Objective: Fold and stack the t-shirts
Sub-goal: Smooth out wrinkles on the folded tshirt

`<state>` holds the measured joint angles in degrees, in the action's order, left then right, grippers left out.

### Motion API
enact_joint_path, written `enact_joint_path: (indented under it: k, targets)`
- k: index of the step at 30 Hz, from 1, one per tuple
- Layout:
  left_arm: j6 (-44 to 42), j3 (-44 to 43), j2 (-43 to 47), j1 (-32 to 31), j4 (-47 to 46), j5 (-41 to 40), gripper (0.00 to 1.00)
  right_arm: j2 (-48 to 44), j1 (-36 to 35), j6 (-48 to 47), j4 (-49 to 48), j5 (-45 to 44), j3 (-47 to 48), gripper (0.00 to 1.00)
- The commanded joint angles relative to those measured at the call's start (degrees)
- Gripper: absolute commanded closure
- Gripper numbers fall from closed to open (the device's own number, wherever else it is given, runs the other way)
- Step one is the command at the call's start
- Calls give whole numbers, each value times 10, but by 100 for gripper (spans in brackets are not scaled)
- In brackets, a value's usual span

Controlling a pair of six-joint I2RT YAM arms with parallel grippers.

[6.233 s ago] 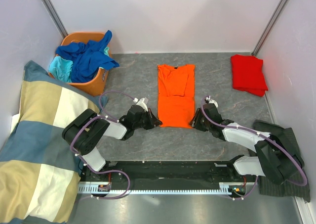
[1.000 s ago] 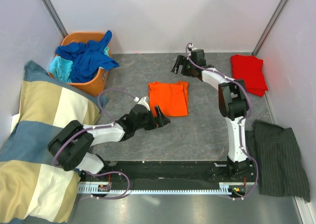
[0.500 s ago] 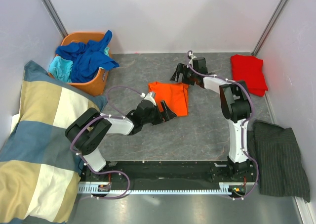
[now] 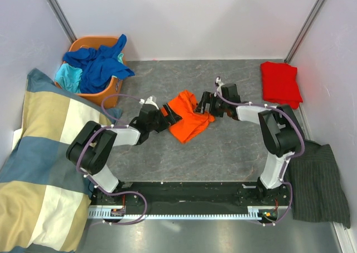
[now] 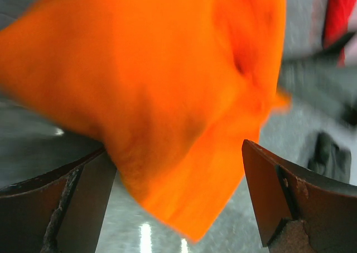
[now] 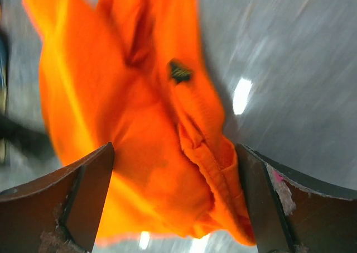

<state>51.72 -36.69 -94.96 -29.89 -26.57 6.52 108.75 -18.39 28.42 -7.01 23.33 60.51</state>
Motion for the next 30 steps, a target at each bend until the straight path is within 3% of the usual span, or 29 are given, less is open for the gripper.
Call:
enact_joint_path:
  k: [1, 7, 14, 21, 30]
  targets:
    - [-49, 5, 21, 47, 34, -8, 0, -43, -52, 28, 57, -14, -99, 2]
    - [-83, -45, 3, 75, 56, -2, 0, -137, -121, 69, 88, -69, -178, 2]
    - [-96, -59, 0, 79, 71, 6, 0, -254, -125, 68, 164, -221, -196, 2]
    - [-87, -40, 3, 80, 63, 18, 0, -181, -117, 44, 151, -247, -138, 2]
    - [-109, -41, 7, 78, 110, 5, 0, -81, -80, 44, 74, -164, -79, 2]
